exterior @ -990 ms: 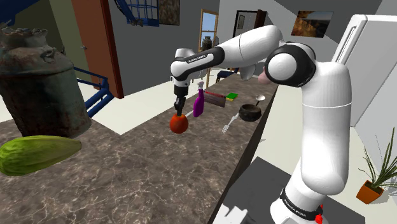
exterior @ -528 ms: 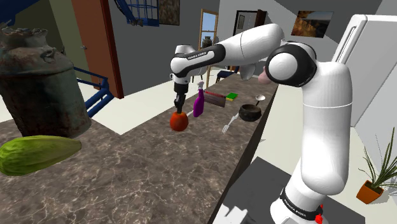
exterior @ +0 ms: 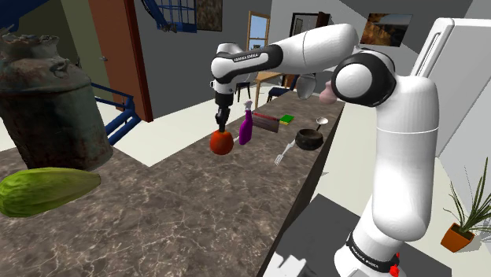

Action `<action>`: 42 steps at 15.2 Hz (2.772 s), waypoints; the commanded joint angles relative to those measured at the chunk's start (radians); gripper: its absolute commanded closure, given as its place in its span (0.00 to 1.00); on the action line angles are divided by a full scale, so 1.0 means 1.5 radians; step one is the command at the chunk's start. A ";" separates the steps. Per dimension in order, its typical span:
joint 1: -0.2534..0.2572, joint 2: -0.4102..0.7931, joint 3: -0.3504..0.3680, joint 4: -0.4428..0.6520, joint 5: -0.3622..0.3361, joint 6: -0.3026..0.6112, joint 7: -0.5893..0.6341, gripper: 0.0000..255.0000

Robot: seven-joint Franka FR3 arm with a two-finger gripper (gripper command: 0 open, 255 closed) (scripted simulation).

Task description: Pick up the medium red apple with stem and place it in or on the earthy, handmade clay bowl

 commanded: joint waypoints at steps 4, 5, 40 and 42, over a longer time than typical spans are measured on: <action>0.000 -0.008 0.000 0.035 -0.001 -0.043 0.004 1.00; 0.000 -0.009 0.000 0.043 -0.002 -0.052 0.005 1.00; -0.153 -0.172 -0.109 0.026 -0.009 -0.219 -0.241 1.00; -0.168 -0.176 -0.123 0.027 -0.011 -0.228 -0.271 1.00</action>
